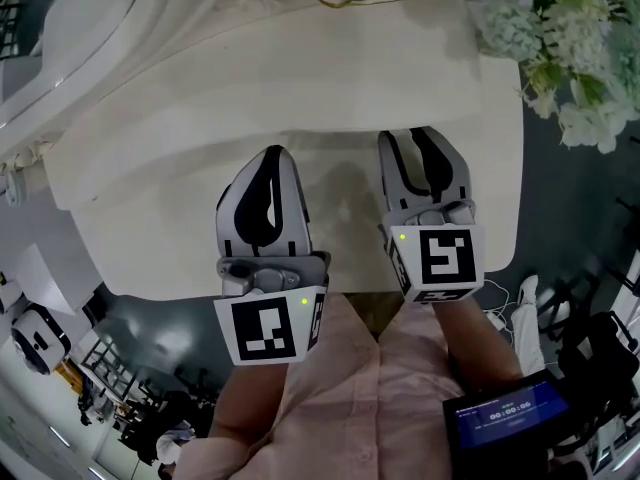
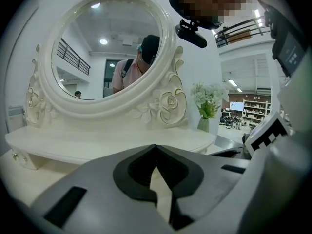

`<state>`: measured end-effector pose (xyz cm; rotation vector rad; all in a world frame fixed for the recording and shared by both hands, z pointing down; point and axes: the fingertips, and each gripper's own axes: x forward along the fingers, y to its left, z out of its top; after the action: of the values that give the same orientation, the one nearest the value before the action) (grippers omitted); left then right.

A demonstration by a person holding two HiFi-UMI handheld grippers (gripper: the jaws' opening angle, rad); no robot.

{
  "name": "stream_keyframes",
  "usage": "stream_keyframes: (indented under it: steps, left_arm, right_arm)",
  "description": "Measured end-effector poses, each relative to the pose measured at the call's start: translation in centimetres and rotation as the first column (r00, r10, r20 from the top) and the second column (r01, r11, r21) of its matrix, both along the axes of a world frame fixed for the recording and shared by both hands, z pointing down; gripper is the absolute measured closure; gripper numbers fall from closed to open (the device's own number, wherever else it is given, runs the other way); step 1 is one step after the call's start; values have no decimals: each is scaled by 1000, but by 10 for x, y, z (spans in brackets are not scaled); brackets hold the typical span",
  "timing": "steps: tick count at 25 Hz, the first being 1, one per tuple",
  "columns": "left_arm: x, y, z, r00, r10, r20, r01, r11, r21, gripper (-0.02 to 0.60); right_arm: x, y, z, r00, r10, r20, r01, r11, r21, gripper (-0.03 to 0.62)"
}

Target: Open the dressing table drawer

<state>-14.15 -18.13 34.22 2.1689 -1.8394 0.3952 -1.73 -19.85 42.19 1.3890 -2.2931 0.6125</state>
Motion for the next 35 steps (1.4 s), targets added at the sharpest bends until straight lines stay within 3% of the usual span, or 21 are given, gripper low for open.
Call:
stream_keyframes:
  steps: [35]
  left_arm:
    - [4, 5, -3, 1000, 2, -1, -2, 1000, 8, 560]
  right_arm:
    - [2, 7, 5, 1000, 13, -9, -13, 1000, -19, 490]
